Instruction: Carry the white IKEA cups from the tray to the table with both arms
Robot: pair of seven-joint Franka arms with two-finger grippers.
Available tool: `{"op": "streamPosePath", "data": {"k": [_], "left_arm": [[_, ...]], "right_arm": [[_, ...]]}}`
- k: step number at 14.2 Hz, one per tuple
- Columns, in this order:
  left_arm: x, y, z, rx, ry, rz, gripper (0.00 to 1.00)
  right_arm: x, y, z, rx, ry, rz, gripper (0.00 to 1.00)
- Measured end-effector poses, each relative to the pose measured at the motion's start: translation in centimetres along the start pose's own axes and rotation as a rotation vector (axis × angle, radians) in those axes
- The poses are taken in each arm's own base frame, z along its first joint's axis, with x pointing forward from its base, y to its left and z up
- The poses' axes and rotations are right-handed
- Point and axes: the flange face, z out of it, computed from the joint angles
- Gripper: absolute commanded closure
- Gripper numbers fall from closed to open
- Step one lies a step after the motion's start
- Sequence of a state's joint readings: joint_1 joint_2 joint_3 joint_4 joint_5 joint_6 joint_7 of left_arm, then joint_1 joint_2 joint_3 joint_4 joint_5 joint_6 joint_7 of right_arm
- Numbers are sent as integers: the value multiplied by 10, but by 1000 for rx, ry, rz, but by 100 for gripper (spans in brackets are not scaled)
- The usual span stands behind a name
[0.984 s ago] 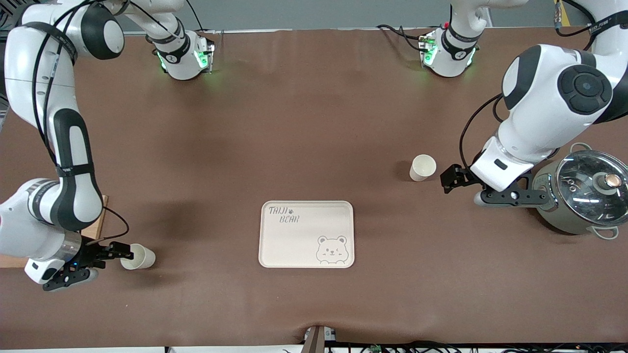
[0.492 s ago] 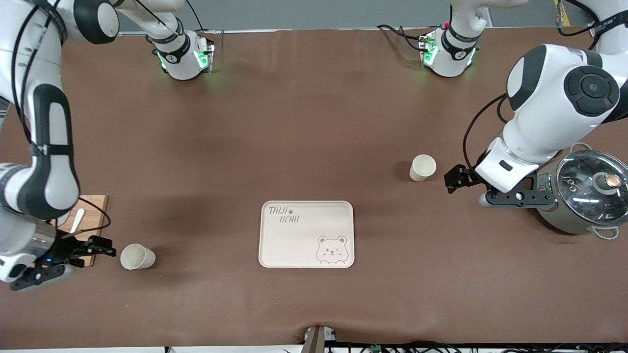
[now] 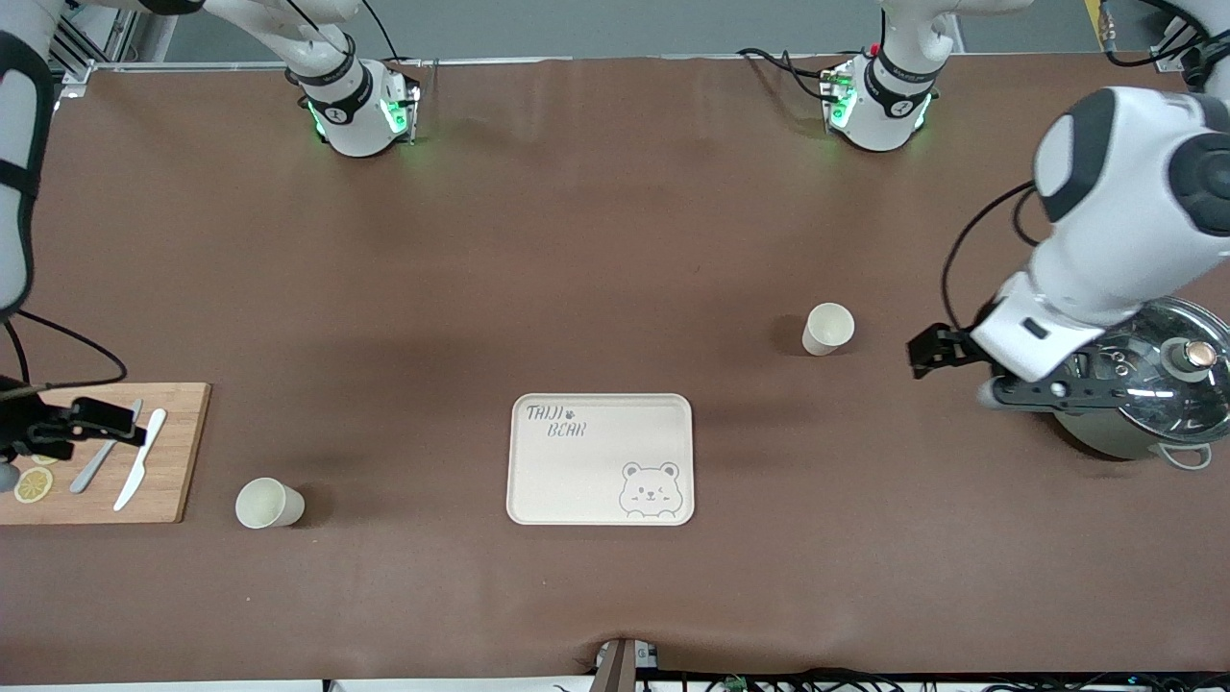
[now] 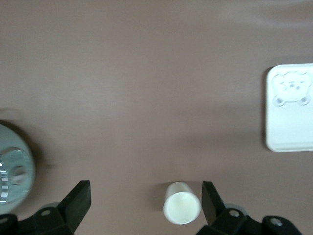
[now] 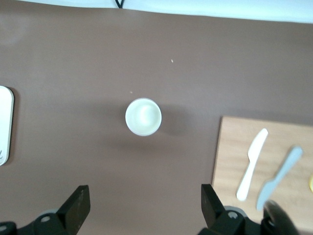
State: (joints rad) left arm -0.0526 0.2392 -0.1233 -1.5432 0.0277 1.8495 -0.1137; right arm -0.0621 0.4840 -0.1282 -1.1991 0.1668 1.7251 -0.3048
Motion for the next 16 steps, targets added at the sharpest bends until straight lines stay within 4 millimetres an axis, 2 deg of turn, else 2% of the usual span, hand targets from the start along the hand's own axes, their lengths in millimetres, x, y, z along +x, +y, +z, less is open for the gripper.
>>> {"op": "streamPosePath", "data": {"k": [2, 5, 7, 10, 16], "left_arm": [[-3, -18, -11, 5, -10, 4, 0], [-22, -14, -42, 13, -42, 13, 0], [-40, -8, -64, 21, -71, 21, 0], [-57, -4, -87, 28, -74, 26, 0], [-62, -8, -83, 31, -87, 21, 0]], "right_arm": [[-11, -12, -28, -14, -15, 42, 0], [-29, -26, -64, -47, -23, 99, 0], [-44, -30, -77, -50, -22, 112, 0], [-65, -32, -80, -55, -40, 159, 0], [-106, -37, -74, -52, -27, 180, 0]]}}
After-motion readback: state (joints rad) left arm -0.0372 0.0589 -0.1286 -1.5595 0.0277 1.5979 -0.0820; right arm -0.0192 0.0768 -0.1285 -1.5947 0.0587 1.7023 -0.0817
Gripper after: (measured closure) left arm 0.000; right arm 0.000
